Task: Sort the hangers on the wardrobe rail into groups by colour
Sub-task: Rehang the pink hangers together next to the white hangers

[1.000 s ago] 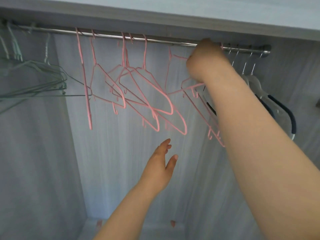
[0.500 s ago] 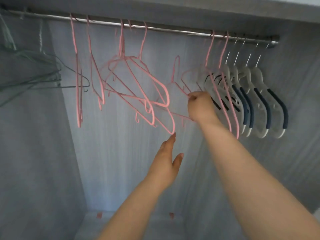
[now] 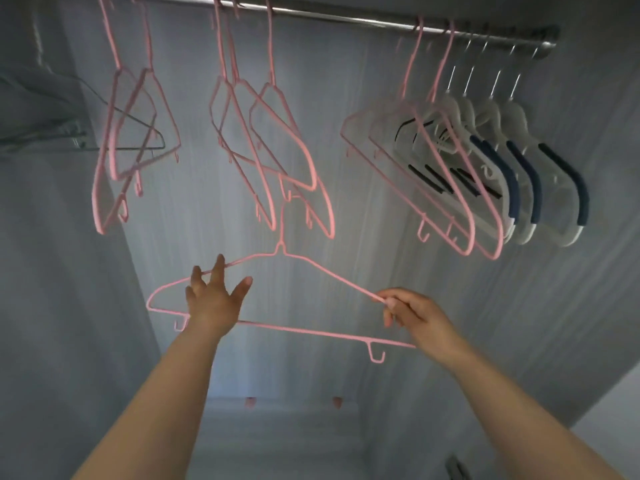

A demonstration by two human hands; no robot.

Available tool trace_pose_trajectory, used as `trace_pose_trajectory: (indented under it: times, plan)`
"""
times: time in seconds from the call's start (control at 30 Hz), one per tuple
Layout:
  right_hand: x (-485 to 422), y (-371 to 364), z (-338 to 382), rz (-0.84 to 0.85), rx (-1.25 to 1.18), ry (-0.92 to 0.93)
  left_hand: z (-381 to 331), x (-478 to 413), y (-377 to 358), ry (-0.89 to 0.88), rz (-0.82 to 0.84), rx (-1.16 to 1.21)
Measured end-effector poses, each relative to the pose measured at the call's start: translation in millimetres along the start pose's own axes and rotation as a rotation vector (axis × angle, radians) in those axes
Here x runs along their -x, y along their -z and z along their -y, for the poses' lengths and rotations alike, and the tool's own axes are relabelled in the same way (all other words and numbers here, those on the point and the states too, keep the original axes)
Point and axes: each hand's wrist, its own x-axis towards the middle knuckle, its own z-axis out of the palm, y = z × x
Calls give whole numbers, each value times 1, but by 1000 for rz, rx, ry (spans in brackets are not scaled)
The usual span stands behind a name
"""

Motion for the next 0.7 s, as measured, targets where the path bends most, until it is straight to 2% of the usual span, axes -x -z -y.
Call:
trace_pose_trajectory:
  times: [0.2, 0.33, 0.4, 0.5, 0.6, 0.7]
  plan:
    - [-9, 14, -19, 2, 5, -23, 39, 5, 11, 74, 69, -286]
    - [-12, 19, -30, 33, -64, -75, 61, 10, 33, 152, 5, -281]
    - [-14, 20, -36, 45, -82, -102, 68, 14, 45, 111, 25, -194]
    - [-18, 15, -48, 8, -67, -141, 75, 28, 61, 19, 171, -47]
    - [-22, -3, -59, -121, -81, -180, 77, 54, 83, 115, 368, 158]
    - [-25, -26, -59, -246, -61, -169, 66, 82, 97, 98, 438, 303]
